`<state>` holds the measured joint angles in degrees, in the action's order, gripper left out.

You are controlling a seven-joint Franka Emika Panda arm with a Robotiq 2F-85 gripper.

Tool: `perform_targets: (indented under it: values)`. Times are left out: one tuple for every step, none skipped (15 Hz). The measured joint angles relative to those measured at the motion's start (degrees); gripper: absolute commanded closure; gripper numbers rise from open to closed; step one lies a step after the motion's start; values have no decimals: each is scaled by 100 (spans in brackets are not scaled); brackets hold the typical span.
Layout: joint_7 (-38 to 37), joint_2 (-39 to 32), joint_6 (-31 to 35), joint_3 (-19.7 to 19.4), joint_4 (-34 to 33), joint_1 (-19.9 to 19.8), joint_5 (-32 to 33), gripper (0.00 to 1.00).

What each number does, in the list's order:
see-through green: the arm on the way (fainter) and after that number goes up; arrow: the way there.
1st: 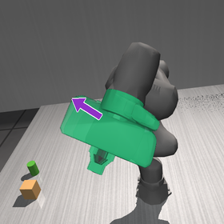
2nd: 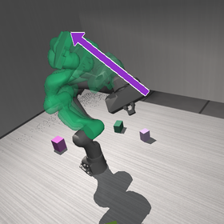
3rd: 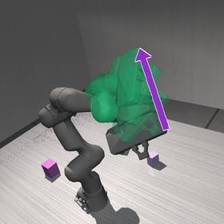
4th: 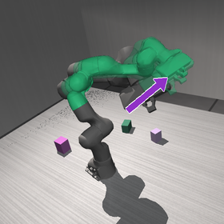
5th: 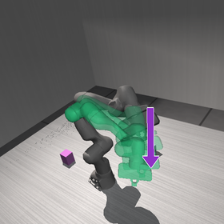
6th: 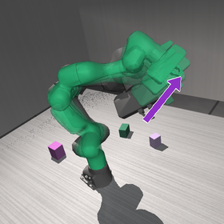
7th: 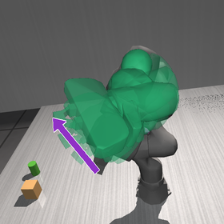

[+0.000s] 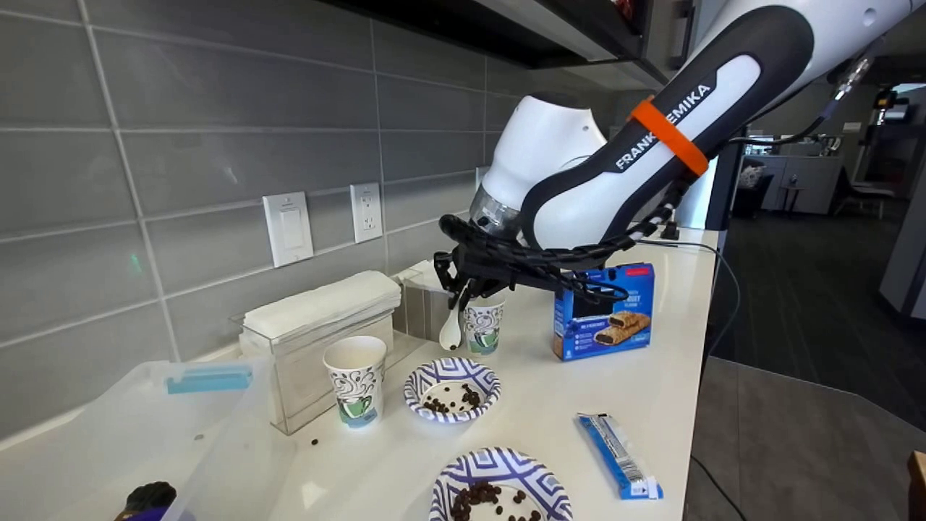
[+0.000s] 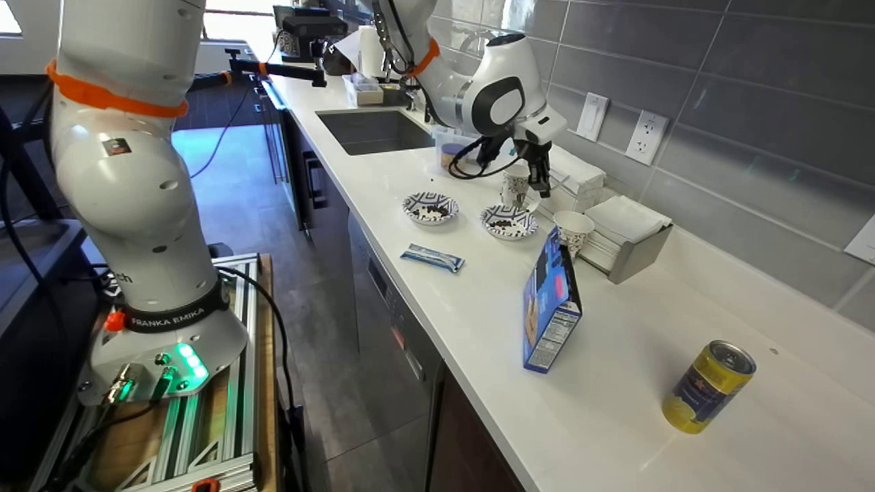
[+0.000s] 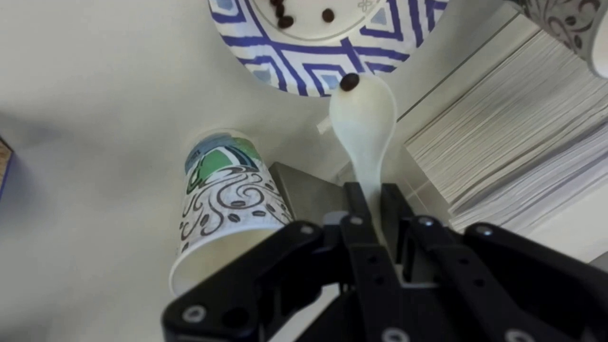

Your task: Use the spoon to scoop up the contents in the bowl and pour them in the other bowl

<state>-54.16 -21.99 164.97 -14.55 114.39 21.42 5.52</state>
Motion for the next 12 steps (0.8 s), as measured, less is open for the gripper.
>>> perform_targets:
  values:
    - [-98, 0, 5, -126, 0, 118, 124, 97]
    - [-183, 0, 6, -241, 1, 229, 235, 97]
    - [-261, 0, 7, -340, 3, 331, 318, 97]
    - [-332, 0, 7, -426, 6, 425, 393, 97]
    - [-386, 0, 7, -496, 9, 504, 437, 97]
    - [-431, 0, 7, -546, 12, 571, 460, 97]
    - [-454, 7, 6, -547, 17, 598, 437, 97]
    - [-483, 34, -30, -456, 25, 551, 412, 97]
    - [-505, 92, -141, -299, 40, 455, 349, 97]
    - [-505, 177, -324, -121, 54, 342, 253, 97]
    - [-503, 285, -522, 59, 72, 217, 138, 97]
    - [-495, 404, -714, 240, 91, 77, -2, 97]
